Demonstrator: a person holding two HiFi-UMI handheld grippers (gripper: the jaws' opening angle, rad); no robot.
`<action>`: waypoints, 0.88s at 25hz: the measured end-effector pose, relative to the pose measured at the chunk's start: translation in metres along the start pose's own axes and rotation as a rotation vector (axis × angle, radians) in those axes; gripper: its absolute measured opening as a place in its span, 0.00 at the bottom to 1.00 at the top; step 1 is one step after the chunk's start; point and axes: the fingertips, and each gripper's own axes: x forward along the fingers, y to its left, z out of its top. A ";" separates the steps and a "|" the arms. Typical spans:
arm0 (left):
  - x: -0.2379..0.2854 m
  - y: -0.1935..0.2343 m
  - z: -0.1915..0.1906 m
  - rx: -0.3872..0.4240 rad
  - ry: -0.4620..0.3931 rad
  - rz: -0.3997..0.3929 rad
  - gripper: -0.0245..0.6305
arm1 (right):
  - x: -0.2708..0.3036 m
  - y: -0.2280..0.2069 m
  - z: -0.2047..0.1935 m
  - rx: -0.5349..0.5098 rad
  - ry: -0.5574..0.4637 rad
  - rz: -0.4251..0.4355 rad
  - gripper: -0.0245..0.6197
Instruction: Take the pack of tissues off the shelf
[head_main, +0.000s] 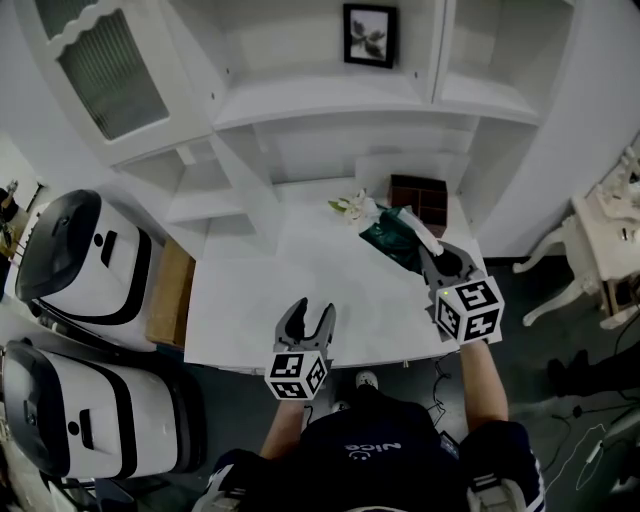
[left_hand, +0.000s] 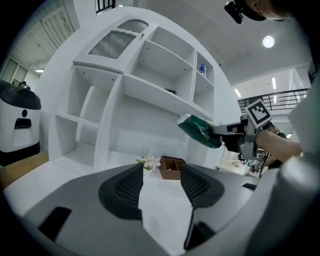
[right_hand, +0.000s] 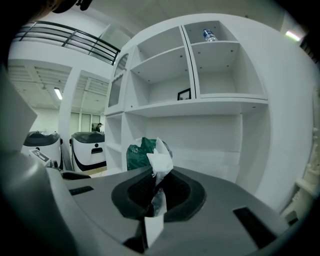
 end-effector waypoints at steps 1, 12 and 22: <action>0.000 -0.002 -0.002 -0.001 0.004 -0.002 0.39 | 0.000 0.002 -0.007 0.005 0.005 -0.003 0.07; 0.003 -0.012 -0.023 0.042 0.048 -0.020 0.39 | 0.000 0.025 -0.087 0.020 0.068 -0.071 0.07; -0.003 -0.017 -0.047 0.058 0.074 -0.013 0.39 | -0.010 0.050 -0.163 0.088 0.152 -0.095 0.07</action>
